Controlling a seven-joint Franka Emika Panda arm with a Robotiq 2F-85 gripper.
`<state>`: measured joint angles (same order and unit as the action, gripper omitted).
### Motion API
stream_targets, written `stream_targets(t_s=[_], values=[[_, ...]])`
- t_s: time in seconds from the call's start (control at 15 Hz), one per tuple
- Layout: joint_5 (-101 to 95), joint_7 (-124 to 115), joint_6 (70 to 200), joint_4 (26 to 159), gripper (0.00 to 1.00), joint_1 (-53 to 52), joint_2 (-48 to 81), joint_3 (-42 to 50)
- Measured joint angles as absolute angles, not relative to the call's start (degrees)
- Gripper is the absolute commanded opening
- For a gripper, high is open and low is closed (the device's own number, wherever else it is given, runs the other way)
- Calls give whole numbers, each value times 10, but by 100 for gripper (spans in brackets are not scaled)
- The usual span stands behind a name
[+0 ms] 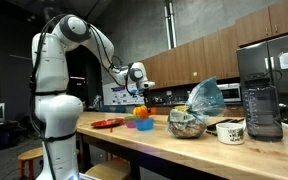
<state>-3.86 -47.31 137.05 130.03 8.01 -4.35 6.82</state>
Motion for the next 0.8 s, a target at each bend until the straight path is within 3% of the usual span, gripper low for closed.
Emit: stream_targets(t_s=[0.8], values=[[-165,-431,1244,1315,4,76,-147,-11]])
